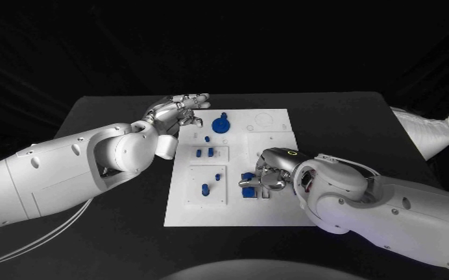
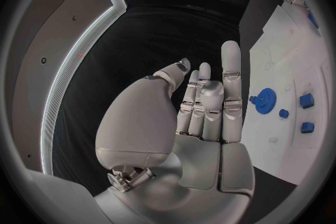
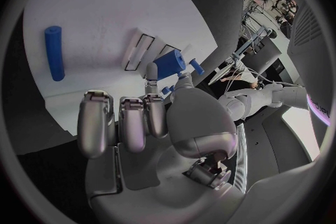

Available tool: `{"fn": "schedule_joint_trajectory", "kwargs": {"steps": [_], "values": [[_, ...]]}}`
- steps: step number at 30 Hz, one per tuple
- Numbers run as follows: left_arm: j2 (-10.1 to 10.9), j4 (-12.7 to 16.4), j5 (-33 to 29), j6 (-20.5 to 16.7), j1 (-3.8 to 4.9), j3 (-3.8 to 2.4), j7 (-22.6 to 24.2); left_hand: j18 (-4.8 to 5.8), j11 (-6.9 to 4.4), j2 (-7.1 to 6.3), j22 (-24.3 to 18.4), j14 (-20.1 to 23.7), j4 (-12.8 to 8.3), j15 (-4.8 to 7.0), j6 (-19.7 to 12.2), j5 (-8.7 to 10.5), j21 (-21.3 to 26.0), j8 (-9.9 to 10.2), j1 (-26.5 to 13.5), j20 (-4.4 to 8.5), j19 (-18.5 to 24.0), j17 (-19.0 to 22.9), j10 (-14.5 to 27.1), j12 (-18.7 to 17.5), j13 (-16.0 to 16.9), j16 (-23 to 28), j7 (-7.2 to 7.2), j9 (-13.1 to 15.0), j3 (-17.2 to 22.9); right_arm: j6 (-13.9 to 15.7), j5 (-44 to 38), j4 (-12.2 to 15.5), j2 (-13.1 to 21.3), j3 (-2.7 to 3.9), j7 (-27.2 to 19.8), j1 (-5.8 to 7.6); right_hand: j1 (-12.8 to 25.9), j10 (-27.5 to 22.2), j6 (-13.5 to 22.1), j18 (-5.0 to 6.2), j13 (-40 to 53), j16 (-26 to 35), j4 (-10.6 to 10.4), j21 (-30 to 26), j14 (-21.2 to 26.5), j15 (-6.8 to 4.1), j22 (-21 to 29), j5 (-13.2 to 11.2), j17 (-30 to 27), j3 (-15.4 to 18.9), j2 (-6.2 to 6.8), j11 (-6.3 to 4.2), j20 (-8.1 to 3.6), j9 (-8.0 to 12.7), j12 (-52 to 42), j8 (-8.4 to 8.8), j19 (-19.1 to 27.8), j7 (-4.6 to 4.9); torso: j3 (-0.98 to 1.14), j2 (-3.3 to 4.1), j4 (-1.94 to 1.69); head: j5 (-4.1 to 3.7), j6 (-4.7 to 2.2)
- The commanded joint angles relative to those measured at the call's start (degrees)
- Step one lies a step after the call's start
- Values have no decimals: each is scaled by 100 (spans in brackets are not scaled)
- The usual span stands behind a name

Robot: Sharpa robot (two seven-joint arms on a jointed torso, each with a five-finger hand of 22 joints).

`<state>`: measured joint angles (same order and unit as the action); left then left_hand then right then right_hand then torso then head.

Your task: Assemble the parts on the task board

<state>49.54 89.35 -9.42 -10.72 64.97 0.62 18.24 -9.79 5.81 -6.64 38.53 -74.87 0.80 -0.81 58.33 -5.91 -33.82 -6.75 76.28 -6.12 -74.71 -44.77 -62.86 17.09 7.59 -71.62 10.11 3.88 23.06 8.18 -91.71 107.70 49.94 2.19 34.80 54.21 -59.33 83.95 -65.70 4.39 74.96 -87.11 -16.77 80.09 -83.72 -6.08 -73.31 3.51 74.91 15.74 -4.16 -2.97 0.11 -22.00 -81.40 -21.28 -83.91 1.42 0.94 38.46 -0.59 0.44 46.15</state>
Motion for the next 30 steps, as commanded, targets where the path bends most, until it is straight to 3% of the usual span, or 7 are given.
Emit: {"fn": "schedule_joint_trajectory", "kwargs": {"steps": [1,5,8,11,24,30], "values": [[-2,10,-40,129,1,-3,3,-58,-10,-4,-8,50,9,2,-38,-7,17,-29,-49,-13,35,7,46,24,6,19,10,-3,-39,10,-160,60,26,0,-7,-6,-11,260,29,-96,819,-29,21,20,-537,-32,-25,27,1038,34,-17,13,-43,-23,-39,-30,-112,-18,2,2,0,2,-2],[1,6,-40,134,1,-3,-2,-58,-9,-3,-9,55,11,1,-41,-7,18,-29,-53,-14,36,19,50,27,6,23,11,-3,-42,-7,-183,138,80,0,-19,-7,-300,284,25,-104,864,-49,97,48,-544,-40,-71,77,1072,2,-20,1,-52,-80,-75,-45,-128,-30,3,-1,-8,6,8],[5,4,-40,132,1,-3,-3,-58,-9,-3,-9,55,11,1,-41,-7,18,-29,-53,-14,36,19,50,27,6,23,11,-3,-42,-55,-203,170,109,1,-25,-8,-730,303,30,-106,905,-51,302,54,-544,-49,-84,37,1077,-133,-73,-5,-58,-126,-110,-56,-130,-38,2,-1,-5,9,10],[5,-1,-40,132,1,-3,-5,-58,-8,-3,-9,57,11,0,-42,-7,18,-29,-53,-14,36,23,53,28,6,24,12,-3,-42,-86,-214,180,132,1,-27,-10,-973,319,35,-108,939,-54,447,59,-545,-50,-96,-34,1084,-191,-49,-7,-62,-161,-140,-62,-132,-38,1,0,-9,10,17],[4,-18,-40,128,1,-2,-8,-58,-8,-3,-10,59,11,0,-44,-8,19,-29,-54,-14,37,27,54,29,6,25,12,-3,-43,-126,-218,108,139,1,-27,-13,-1126,342,24,-117,984,-72,534,84,-552,-53,-139,-30,1116,-261,-111,-11,-64,-201,-186,-75,-144,-43,-1,-5,-6,-5,12],[1,-22,-40,134,1,-2,-9,-58,-8,-3,-10,59,11,0,-44,-8,19,-29,-54,-14,37,27,54,29,6,25,12,-3,-43,220,-125,216,249,3,-78,-14,-1042,332,46,-110,970,-57,471,64,-546,-48,-109,31,1089,-234,-126,-3,-61,-215,-158,-61,-133,-32,1,-2,-7,-28,-13]]}}
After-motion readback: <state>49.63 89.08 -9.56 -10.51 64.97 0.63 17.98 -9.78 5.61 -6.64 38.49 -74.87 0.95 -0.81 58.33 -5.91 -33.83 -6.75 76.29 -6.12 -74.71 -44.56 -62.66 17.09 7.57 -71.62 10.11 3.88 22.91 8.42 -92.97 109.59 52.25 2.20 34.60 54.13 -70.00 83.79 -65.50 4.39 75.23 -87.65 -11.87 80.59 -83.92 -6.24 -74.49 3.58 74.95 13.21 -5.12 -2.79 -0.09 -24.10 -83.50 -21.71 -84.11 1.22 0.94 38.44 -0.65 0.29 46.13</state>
